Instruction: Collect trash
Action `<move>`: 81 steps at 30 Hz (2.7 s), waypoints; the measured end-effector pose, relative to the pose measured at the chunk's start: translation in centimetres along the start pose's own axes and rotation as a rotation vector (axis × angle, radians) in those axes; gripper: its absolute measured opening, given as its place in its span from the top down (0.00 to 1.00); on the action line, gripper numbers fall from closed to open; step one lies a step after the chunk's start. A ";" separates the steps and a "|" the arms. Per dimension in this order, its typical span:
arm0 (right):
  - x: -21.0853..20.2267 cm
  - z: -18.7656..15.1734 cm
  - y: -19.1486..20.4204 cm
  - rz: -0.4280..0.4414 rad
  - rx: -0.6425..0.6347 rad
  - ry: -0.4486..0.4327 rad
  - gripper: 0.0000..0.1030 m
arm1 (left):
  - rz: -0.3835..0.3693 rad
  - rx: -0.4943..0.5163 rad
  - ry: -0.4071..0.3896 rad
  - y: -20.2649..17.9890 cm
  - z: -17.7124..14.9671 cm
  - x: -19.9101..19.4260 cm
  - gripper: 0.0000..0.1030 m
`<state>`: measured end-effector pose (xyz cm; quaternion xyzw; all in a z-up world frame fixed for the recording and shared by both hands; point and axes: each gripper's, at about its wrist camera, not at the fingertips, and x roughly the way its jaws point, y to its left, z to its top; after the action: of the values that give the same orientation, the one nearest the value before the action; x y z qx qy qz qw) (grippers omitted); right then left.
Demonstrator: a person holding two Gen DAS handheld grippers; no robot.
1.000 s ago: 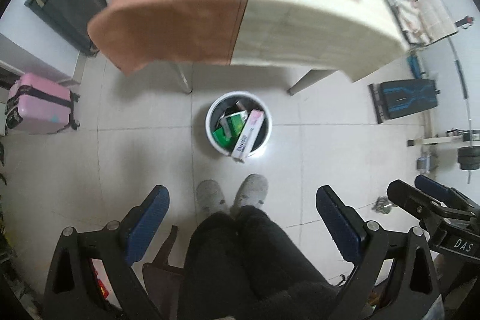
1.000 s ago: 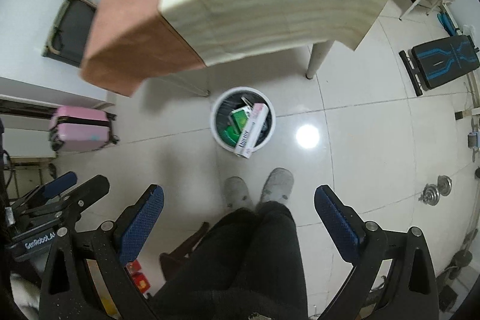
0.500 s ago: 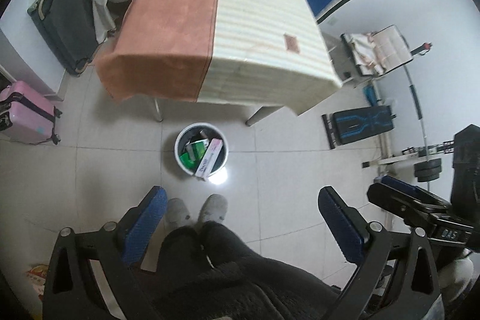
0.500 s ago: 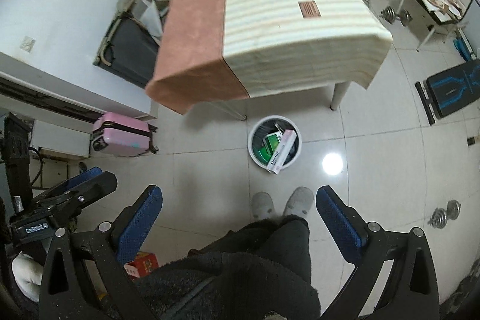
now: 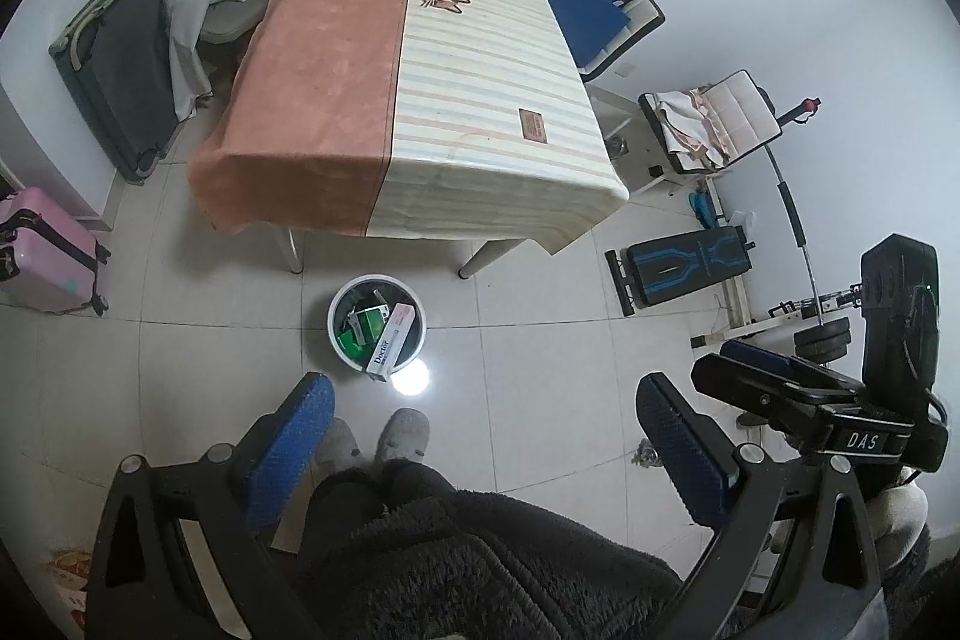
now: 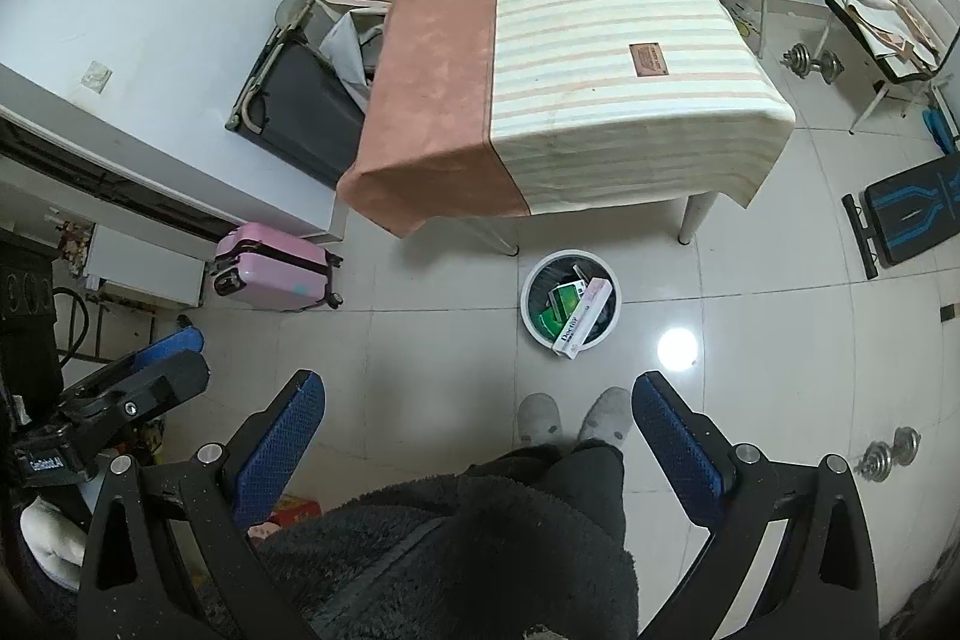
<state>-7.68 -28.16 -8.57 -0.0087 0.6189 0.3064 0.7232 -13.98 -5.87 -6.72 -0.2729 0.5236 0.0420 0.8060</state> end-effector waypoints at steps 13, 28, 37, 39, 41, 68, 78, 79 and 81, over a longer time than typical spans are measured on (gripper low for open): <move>-0.5 -0.2 1.7 0.014 -0.024 0.014 0.00 | -0.018 -0.013 -0.004 -0.1 -0.4 -1.3 0.00; -0.2 0.0 2.4 0.021 -0.031 0.024 0.00 | -0.025 -0.019 -0.010 -0.4 -0.4 -1.5 0.00; -0.4 -0.2 2.4 0.023 -0.032 0.032 0.00 | -0.025 -0.023 -0.009 -0.7 -0.2 -1.6 0.00; -0.3 -0.3 2.5 0.024 -0.030 0.034 0.00 | -0.025 -0.027 -0.010 -0.8 -0.3 -1.6 0.00; -0.4 -0.3 2.4 0.024 -0.029 0.034 0.00 | -0.024 -0.028 -0.011 -0.9 -0.4 -1.5 0.00; -1.3 -0.3 1.7 0.024 -0.010 0.020 0.00 | -0.034 -0.014 -0.009 -1.7 -0.5 -1.1 0.00; -1.4 -0.3 1.7 0.029 -0.006 0.017 0.00 | -0.034 -0.013 -0.012 -1.8 -0.5 -1.2 0.00; -1.4 -0.2 1.7 0.029 -0.005 0.017 0.00 | -0.034 -0.013 -0.012 -1.8 -0.5 -1.2 0.00; -1.4 -0.2 1.7 0.029 -0.006 0.017 0.00 | -0.033 -0.013 -0.013 -1.9 -0.4 -1.2 0.00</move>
<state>-8.71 -27.50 -6.75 -0.0043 0.6240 0.3185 0.7135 -14.17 -7.44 -5.09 -0.2865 0.5137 0.0336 0.8081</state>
